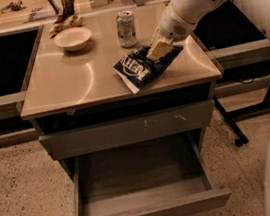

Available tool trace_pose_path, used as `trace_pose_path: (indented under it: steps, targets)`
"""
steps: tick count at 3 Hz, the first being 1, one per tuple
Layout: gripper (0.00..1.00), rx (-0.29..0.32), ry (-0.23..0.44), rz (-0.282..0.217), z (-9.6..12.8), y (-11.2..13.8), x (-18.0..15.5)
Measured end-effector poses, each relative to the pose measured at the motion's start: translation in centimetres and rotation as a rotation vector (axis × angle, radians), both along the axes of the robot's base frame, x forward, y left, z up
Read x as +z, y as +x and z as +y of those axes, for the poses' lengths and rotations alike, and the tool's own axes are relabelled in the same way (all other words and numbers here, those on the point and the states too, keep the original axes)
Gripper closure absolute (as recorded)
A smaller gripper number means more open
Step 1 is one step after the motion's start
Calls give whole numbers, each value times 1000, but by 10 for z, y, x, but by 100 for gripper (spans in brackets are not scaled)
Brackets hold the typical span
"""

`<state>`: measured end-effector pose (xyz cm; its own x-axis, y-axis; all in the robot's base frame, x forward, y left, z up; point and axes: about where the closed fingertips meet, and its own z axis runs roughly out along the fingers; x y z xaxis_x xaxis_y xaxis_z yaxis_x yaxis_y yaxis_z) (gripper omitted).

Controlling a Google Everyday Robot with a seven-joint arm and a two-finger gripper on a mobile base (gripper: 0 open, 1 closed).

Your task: Place blue chip bag into middle drawer

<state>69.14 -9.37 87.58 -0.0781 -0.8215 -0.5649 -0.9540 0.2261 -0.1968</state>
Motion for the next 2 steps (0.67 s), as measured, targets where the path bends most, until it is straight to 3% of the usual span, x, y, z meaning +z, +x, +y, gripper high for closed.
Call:
trace_pose_path:
  steps: [2]
  targets:
    - [100, 62, 12, 37, -12, -81, 24]
